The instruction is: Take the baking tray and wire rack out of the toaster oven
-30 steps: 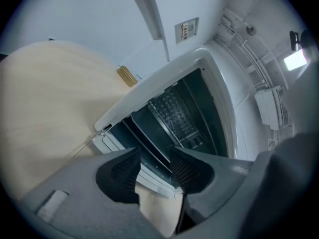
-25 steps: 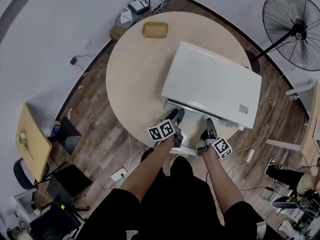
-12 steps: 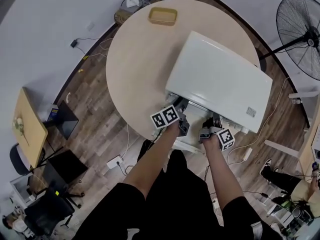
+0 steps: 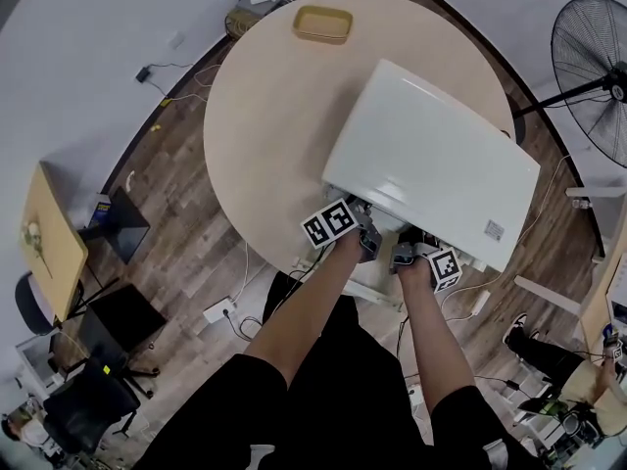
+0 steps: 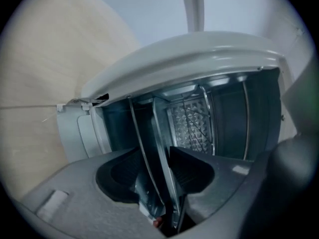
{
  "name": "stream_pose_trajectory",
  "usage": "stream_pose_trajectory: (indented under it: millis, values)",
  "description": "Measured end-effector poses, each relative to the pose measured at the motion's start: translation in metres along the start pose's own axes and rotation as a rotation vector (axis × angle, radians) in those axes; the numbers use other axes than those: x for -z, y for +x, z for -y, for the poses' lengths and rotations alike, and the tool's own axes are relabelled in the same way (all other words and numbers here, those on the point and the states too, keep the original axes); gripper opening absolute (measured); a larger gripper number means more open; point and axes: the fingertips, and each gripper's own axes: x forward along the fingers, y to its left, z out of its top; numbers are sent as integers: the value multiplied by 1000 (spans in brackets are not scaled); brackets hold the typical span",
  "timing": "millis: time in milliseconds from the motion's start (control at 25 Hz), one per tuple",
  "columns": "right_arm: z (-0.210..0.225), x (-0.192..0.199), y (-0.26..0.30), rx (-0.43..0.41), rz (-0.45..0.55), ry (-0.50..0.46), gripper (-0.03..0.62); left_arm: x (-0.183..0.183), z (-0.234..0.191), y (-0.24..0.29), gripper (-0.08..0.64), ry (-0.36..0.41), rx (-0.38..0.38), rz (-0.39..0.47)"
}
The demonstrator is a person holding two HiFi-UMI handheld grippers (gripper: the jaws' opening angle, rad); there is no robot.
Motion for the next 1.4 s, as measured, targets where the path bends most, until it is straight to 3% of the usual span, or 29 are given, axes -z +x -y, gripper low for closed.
stream_pose_trajectory:
  millis: [440,600,680,1400]
  values:
    - [0,1,1,-16,-2,32,103,-7,-2,15,167,-54,30,14]
    - [2,3,-4,-23,-14,55,100,-4,3,11,119,-67,73,6]
    - [4,6,-10,-27,-24,65,98,-2,3,6,86,-77,74,12]
    - [24,43,-89,-35,-117,74,87,32,-22,-77,78,-122,83,42]
